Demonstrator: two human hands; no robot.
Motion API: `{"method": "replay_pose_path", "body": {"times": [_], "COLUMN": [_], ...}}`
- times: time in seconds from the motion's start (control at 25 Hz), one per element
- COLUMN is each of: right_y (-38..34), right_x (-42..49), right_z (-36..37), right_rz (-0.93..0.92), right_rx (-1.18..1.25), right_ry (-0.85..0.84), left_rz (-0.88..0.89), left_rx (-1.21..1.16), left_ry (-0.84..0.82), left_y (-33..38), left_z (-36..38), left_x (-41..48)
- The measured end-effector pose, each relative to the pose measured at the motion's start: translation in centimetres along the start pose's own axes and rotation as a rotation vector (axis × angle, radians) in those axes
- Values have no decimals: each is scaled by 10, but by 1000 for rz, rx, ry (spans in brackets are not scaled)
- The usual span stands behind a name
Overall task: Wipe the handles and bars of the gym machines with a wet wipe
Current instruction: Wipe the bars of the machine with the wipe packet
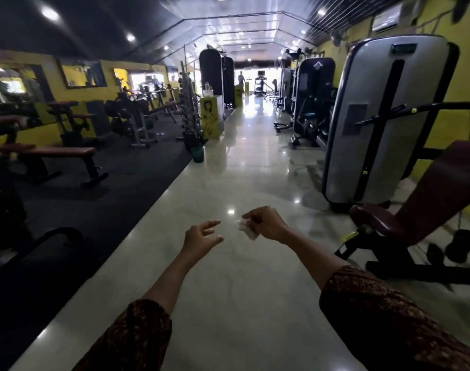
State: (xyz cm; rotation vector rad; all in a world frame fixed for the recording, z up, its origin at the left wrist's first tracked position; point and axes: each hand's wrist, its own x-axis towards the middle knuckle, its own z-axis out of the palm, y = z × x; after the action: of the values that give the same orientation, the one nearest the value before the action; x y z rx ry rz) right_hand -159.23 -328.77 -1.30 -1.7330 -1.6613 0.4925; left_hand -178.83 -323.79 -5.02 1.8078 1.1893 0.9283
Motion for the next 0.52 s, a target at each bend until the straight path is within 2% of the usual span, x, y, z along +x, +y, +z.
{"method": "replay_pose_path", "body": {"times": [0.12, 0.32, 0.52], "right_y": [28, 70, 114], "right_x": [62, 173, 307], "right_z": [4, 2, -39], "right_rz": [32, 27, 41], "right_rx": [-4, -50, -78], "right_ry": [12, 24, 69], "left_rz": [16, 33, 70], "left_rx": [-12, -34, -6], "left_ry": [-80, -81, -148], "left_y": [-18, -38, -22], "left_z": [12, 33, 68], "left_x": [68, 192, 342]}}
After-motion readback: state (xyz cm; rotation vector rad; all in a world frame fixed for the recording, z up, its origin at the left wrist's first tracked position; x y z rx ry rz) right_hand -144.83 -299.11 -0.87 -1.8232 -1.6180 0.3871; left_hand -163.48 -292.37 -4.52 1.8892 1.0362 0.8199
